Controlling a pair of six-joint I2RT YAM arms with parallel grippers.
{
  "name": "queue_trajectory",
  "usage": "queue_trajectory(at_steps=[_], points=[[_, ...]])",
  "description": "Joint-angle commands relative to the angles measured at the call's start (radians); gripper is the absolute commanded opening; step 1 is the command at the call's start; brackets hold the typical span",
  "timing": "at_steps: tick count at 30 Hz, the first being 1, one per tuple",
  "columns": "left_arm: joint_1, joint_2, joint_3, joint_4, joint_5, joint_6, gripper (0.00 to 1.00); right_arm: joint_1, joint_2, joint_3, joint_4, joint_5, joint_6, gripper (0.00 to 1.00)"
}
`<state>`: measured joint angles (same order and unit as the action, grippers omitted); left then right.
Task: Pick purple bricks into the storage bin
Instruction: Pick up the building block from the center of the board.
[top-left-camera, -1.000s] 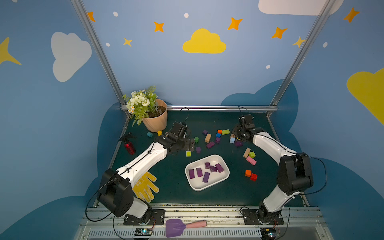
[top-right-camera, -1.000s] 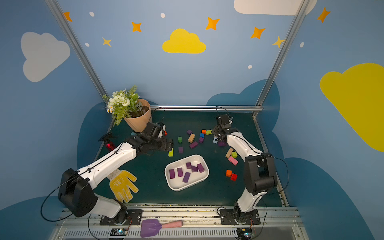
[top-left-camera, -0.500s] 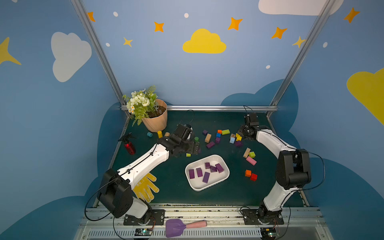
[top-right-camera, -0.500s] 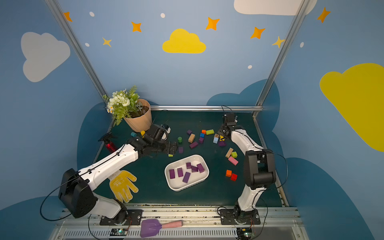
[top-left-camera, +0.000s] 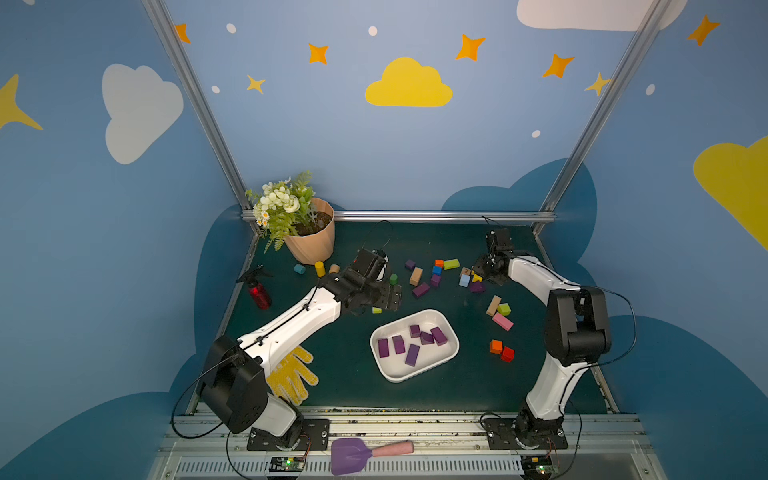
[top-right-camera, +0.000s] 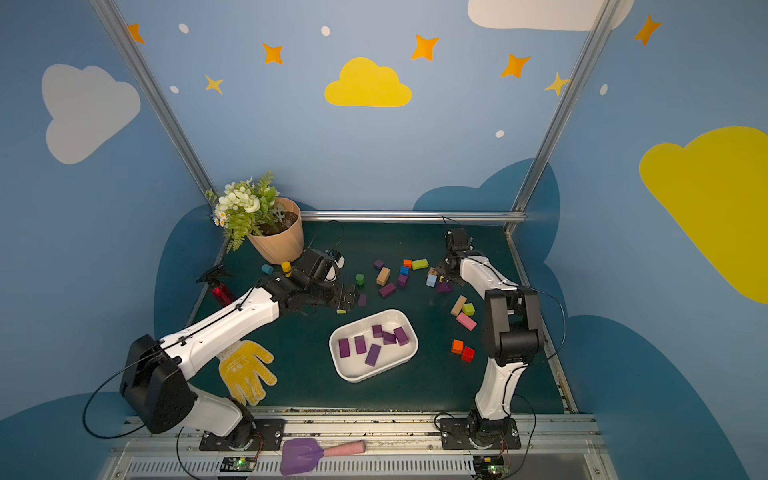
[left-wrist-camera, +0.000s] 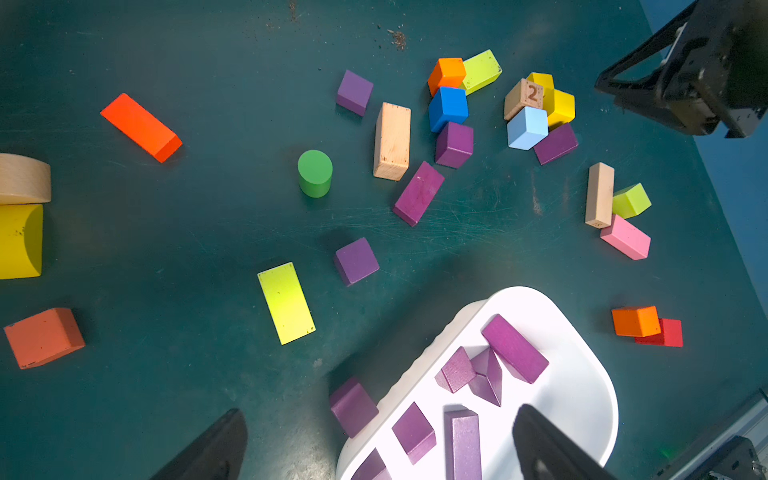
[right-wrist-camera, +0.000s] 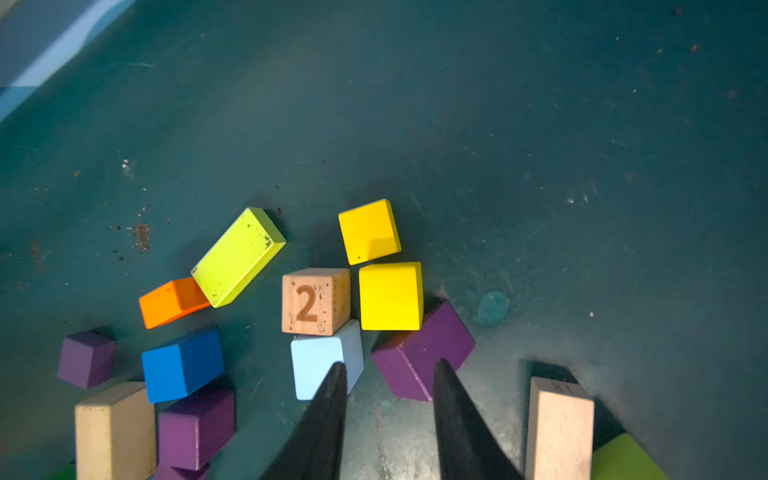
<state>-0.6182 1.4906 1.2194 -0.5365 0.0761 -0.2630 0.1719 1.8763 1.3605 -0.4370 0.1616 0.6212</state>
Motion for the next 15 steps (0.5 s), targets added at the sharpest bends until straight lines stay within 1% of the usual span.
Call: queue_trajectory(at_steps=[1,9,15], points=[[-0.003,-0.001,0.025,-0.021,0.005,0.007,1.0,0.0,0.016,0.024,-0.044,-0.002,-0.003,0.35],[-0.004,0.0,0.026,-0.02,0.005,0.008,1.0,0.004,0.017,0.012,-0.058,-0.002,-0.008,0.29],[-0.003,0.002,0.026,-0.02,0.005,0.007,1.0,0.005,0.021,0.01,-0.061,-0.008,-0.015,0.27]])
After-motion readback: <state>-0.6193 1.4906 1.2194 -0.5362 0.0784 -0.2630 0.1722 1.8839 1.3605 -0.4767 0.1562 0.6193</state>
